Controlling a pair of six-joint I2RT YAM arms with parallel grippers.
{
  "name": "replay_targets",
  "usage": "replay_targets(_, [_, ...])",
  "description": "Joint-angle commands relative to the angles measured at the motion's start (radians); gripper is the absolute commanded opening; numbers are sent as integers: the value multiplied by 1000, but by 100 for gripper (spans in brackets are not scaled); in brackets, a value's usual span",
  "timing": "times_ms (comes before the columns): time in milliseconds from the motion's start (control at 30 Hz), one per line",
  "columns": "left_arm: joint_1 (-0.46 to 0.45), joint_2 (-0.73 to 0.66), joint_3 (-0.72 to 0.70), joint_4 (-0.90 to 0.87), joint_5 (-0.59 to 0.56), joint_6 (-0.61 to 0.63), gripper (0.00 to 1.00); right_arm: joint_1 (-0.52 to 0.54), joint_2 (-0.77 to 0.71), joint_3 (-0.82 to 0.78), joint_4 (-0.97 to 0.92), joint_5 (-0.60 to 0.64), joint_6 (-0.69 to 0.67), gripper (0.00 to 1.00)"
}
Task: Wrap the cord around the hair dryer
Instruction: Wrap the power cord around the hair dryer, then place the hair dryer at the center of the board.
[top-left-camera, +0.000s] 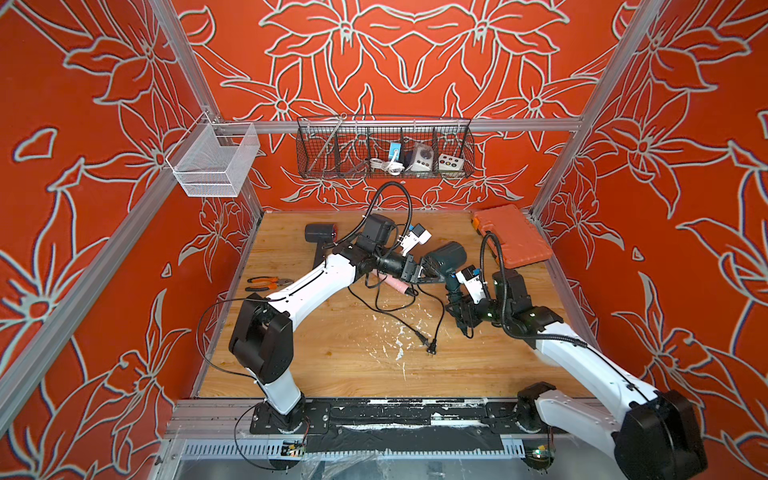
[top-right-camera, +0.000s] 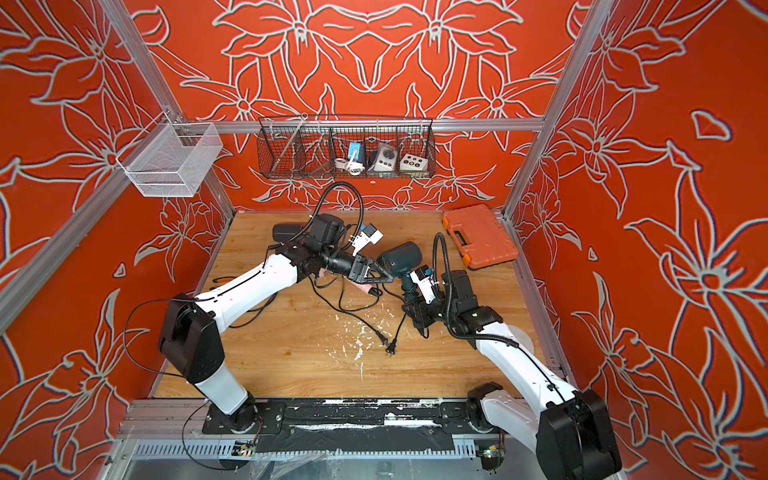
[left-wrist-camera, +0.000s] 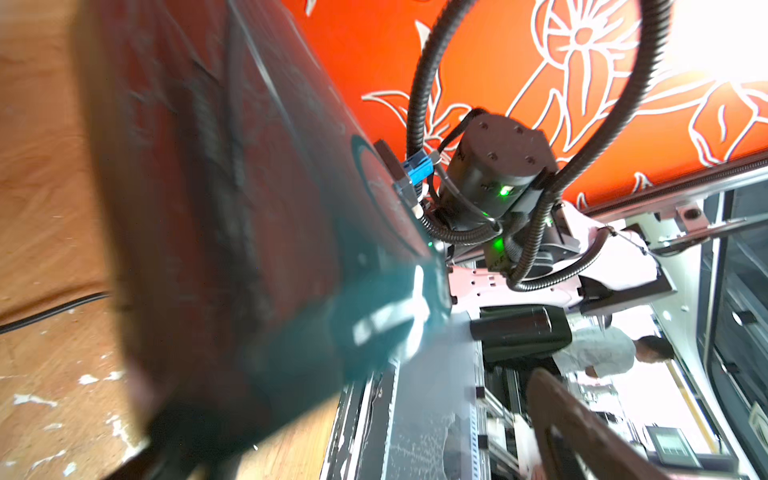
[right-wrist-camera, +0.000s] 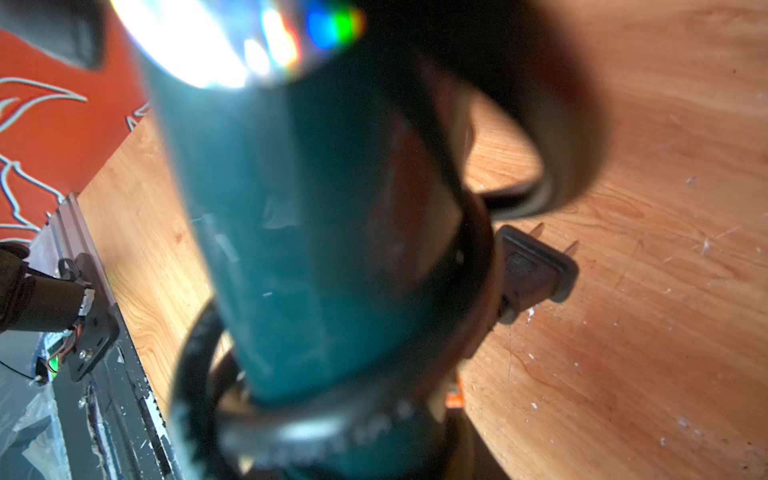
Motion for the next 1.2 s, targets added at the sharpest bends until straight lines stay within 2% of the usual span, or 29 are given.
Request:
replay_targets(0, [35,-75,-29,111,-32,-48,100,-26,17,-11,64,-67,41,0])
replay_targets(167, [81,-141,-87,146,-53,-76,99,-61,95,9,89,-135,60,0])
replay_targets(367, [86,-167,-129,124,-53,-56,99,-113,243,38,140,-219,116,0])
replay_targets(600, [88,-176,-160,128,-49,-50,99,-260,347,35,123,-284,176,0])
replay_targets(767, [89,-171,-166,133,-45,-46,99,-348,382,52,26,-275,151,0])
replay_targets(1167, [91,-168,-180,141,-37,-45,99,-410,462,34,2,-207,201,0])
